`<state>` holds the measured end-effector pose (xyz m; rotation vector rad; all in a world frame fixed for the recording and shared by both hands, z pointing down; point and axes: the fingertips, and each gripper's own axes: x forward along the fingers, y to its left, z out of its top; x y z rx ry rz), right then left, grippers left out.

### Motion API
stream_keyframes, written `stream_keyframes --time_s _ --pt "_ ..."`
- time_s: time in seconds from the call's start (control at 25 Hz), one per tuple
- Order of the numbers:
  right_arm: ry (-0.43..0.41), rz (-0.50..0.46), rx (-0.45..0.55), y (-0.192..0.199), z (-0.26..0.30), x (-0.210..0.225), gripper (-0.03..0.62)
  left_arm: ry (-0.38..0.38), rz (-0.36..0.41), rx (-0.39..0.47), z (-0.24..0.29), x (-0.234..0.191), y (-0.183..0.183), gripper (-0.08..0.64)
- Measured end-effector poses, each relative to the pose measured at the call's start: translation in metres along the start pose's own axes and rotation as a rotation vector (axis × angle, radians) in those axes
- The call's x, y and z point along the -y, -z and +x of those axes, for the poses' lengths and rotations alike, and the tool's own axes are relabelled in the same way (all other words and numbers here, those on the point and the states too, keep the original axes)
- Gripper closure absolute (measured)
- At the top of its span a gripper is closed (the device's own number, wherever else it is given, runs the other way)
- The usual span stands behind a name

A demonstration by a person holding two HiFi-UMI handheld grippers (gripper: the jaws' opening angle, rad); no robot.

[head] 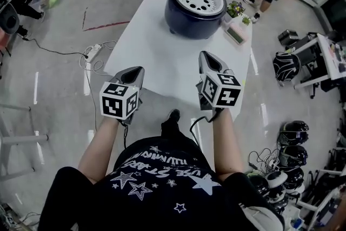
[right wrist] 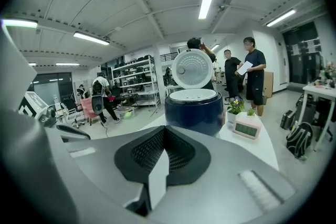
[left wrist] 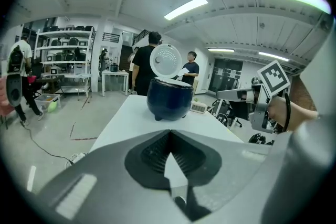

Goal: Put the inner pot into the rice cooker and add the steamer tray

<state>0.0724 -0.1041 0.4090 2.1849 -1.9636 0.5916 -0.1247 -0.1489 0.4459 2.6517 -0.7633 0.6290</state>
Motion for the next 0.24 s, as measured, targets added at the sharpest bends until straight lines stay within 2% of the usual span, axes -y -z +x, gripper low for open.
stream_keyframes --time_s 0.24 --pt "0.003 0.009 -0.020 0.028 -0.037 -0.017 0.565 0.010 -0.009 0.013 -0.033 0.016 0.021 0.555"
